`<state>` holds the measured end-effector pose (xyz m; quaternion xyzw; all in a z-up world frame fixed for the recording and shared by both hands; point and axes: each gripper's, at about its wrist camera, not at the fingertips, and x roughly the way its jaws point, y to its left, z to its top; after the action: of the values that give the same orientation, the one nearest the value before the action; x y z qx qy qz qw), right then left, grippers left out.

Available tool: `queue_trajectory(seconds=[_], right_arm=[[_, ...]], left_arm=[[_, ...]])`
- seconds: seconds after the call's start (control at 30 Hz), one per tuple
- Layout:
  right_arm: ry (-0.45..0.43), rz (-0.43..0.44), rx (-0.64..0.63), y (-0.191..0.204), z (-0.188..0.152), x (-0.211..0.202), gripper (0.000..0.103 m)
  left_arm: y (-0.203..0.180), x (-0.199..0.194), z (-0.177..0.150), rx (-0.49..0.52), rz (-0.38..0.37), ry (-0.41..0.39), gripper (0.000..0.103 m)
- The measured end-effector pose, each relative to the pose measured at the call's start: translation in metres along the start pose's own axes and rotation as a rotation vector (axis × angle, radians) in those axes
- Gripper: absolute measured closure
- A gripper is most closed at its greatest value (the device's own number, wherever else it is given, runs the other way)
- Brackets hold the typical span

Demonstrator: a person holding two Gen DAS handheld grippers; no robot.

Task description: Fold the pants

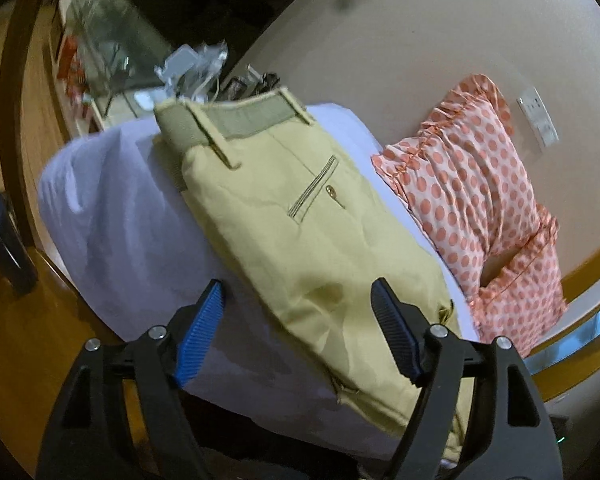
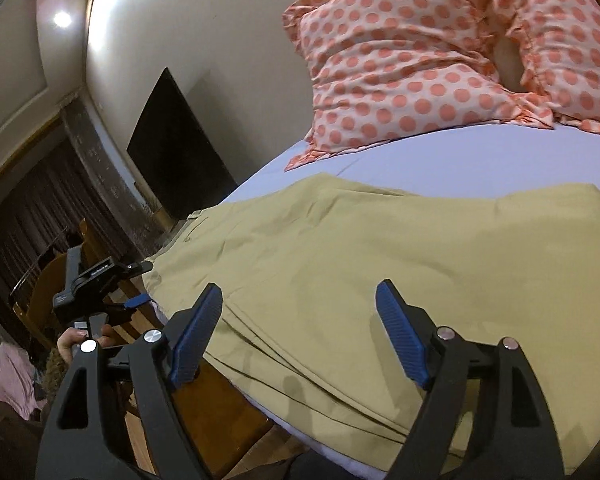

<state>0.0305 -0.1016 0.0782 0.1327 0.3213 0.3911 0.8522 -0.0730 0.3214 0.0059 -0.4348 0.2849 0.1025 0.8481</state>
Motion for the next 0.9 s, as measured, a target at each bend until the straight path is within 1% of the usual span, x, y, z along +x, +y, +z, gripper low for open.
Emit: queue_trajectory(seconds=[0.1,0.2,0.27,0.33,0.4,0.47,0.5,0.57,0.6,0.63,0.67,0.7,0.77,0.8,0.83,0.87,0.9], right_arm=[[0.006,-0.009,0.015,-0.009,-0.002,0.003,0.019],[0.017,-0.006,0.044,-0.014,-0.007,0.005,0.019],[0.019,-0.005,0.055,-0.015,-0.012,0.004,0.019],[0.016,-0.004,0.061,-0.015,-0.015,0.002,0.019],[0.011,0.001,0.068,-0.017,-0.016,0.0,0.019],[0.002,0.002,0.07,-0.018,-0.017,-0.003,0.019],[-0.001,0.004,0.071,-0.019,-0.018,-0.005,0.019],[-0.008,0.008,0.074,-0.022,-0.019,-0.008,0.017],[-0.014,0.008,0.078,-0.025,-0.019,-0.009,0.017],[-0.019,0.007,0.084,-0.027,-0.019,-0.011,0.017],[-0.022,0.009,0.089,-0.029,-0.019,-0.013,0.017],[-0.033,0.011,0.096,-0.033,-0.018,-0.016,0.017],[-0.051,0.004,0.101,-0.038,-0.017,-0.023,0.017],[-0.067,-0.002,0.103,-0.042,-0.017,-0.03,0.017],[-0.082,-0.009,0.108,-0.046,-0.016,-0.036,0.017],[-0.101,-0.021,0.114,-0.051,-0.015,-0.044,0.017],[-0.115,-0.031,0.119,-0.055,-0.015,-0.05,0.017]], left_arm=[[-0.004,0.004,-0.003,-0.028,0.004,0.023,0.028],[-0.019,0.003,-0.007,-0.016,-0.013,0.045,0.026],[-0.032,0.003,-0.008,0.017,-0.035,0.054,0.025],[-0.042,0.008,-0.006,0.04,-0.02,0.056,0.025],[-0.039,0.015,0.0,0.017,-0.017,0.07,0.026],[-0.028,0.019,0.006,-0.028,-0.018,0.057,0.034],[-0.018,0.018,0.012,-0.071,-0.036,0.042,0.039],[-0.008,0.017,0.02,-0.111,-0.037,0.02,0.049],[-0.002,0.017,0.026,-0.129,-0.029,0.003,0.06],[0.003,0.019,0.031,-0.139,-0.02,-0.004,0.076],[0.008,0.024,0.037,-0.143,0.001,-0.007,0.083],[0.009,0.028,0.041,-0.13,0.013,-0.005,0.088],[-0.003,0.034,0.048,-0.064,0.078,0.003,0.09],[-0.021,0.034,0.051,0.015,0.142,-0.005,0.092],[-0.042,0.032,0.052,0.098,0.186,-0.024,0.092],[-0.06,0.029,0.052,0.162,0.207,-0.043,0.092],[-0.094,0.023,0.05,0.269,0.222,-0.075,0.093]])
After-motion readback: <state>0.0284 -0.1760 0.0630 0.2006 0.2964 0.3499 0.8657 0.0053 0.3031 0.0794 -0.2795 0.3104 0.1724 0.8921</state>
